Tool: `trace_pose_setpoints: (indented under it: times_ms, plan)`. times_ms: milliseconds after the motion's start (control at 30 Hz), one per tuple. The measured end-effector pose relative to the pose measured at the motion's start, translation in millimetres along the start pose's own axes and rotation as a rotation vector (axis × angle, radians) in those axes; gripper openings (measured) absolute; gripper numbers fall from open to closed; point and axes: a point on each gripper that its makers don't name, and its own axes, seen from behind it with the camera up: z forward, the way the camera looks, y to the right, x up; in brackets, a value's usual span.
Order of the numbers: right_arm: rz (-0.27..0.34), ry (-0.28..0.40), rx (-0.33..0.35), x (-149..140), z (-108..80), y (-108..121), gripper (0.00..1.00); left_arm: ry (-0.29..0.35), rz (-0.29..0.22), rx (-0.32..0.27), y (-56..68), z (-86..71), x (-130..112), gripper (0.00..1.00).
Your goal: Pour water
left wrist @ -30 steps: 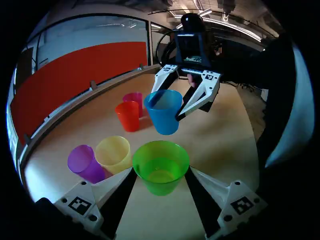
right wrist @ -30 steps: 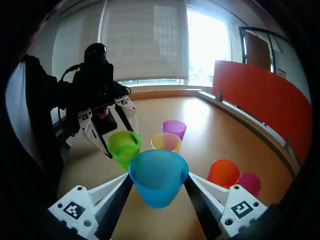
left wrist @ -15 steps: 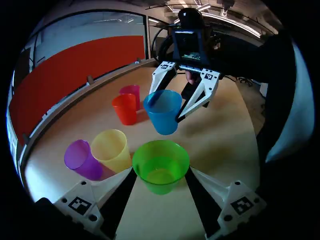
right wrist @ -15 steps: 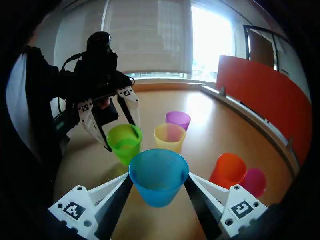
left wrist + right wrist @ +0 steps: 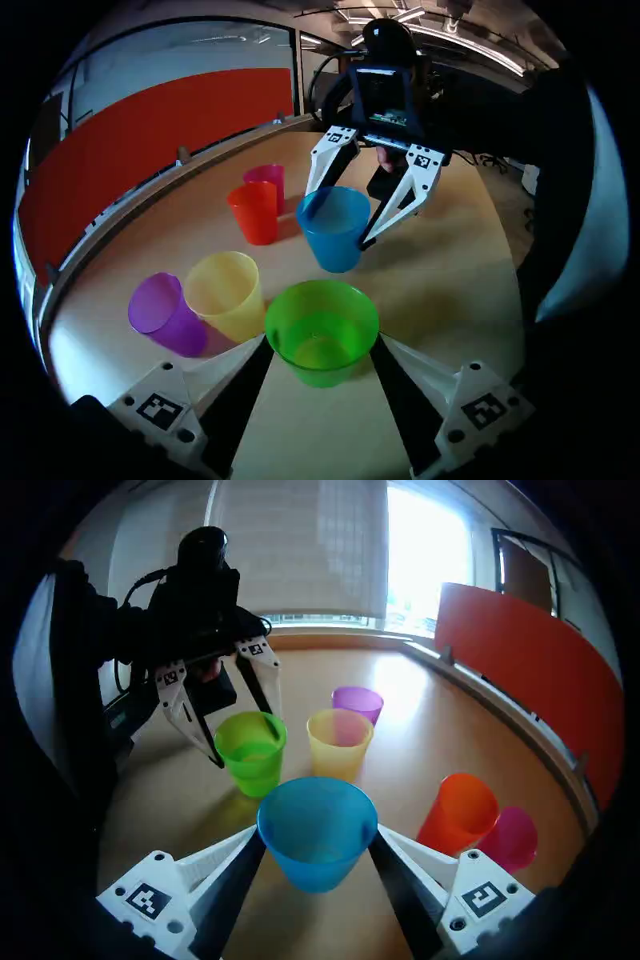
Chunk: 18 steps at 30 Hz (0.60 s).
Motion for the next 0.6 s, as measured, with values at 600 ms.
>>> trace_pose_setpoints:
  times_ms: [600]
  plan:
    - [0.016,-0.017,0.002,-15,6.1,1,0.9,0.0,-0.02,-0.004,0.6,1.8,-9,0.84]
